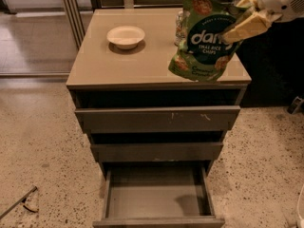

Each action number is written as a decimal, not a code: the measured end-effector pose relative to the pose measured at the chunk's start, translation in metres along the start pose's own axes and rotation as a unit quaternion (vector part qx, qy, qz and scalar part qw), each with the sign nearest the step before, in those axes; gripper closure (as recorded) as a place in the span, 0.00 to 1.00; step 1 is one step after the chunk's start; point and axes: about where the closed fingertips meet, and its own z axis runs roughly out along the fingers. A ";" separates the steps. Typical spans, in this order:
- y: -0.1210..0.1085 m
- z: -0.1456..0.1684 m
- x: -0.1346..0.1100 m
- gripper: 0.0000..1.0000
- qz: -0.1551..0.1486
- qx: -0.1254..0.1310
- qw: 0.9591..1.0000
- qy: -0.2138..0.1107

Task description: Place green rice chip bag into bottom drawer

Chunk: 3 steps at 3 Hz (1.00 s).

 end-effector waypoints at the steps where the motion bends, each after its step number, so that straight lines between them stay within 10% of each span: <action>1: 0.041 -0.026 -0.009 1.00 0.008 -0.034 0.999 -0.008; 3: 0.071 -0.046 -0.011 1.00 0.041 -0.029 0.999 -0.003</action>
Offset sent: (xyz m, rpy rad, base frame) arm -0.1694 -0.0306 0.0192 -0.0157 0.2605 -0.0250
